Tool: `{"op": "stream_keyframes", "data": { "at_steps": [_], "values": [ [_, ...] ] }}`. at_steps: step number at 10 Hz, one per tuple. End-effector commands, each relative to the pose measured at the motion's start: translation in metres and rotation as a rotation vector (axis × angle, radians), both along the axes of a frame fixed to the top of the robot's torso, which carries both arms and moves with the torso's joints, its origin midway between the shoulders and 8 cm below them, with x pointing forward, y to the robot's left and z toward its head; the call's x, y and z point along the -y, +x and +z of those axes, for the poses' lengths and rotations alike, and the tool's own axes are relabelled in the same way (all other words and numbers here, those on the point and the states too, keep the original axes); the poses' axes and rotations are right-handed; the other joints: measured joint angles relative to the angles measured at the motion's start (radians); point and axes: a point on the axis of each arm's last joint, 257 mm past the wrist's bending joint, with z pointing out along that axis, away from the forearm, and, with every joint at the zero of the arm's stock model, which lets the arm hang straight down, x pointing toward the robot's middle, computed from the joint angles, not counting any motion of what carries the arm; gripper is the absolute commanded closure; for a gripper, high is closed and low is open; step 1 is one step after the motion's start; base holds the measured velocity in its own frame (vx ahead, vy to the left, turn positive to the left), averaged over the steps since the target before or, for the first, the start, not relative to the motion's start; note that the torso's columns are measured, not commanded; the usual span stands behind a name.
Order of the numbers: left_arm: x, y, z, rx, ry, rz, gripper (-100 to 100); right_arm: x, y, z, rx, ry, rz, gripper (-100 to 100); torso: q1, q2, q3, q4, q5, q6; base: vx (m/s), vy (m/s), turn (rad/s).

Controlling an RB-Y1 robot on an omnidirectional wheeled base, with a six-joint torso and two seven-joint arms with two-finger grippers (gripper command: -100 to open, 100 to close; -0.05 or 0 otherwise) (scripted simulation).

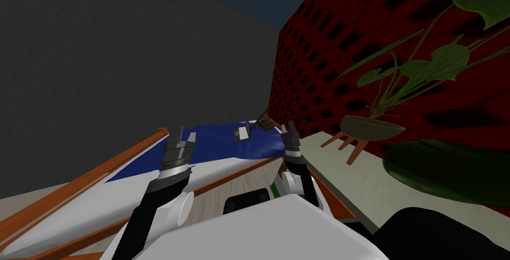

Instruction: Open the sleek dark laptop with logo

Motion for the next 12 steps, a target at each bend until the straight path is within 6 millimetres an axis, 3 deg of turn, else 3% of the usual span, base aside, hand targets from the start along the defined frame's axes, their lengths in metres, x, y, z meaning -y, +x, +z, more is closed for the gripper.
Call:
{"op": "stream_keyframes", "data": {
  "at_steps": [1,9,10,12],
  "values": [
    [0.0,0.0,0.0,0.0,0.0,0.0,0,0.0,0.0,0.0,0.0,0.0,0.0,0,0.0,0.04,-0.082,0.041,0.0,0.0,0.0,0.0,0.0],
    [0.0,0.0,0.0,0.0,0.0,0.0,0,0.0,0.0,0.0,0.0,0.0,0.0,0,0.0,0.618,-1.234,0.617,0.0,0.0,0.0,0.0,0.0],
    [0.006,0.008,-0.004,-0.021,0.041,-0.018,-100,0.0,0.0,0.0,0.0,0.0,0.0,0,0.0,0.691,-1.382,0.691,0.0,0.0,-0.011,0.029,-0.159],
    [0.01,0.019,-0.01,-0.047,0.08,-0.031,-100,0.0,0.0,0.0,0.0,0.0,0.0,0,0.003,0.736,-1.47,0.734,0.001,0.0,-0.037,0.069,-0.171]
  ]
}}
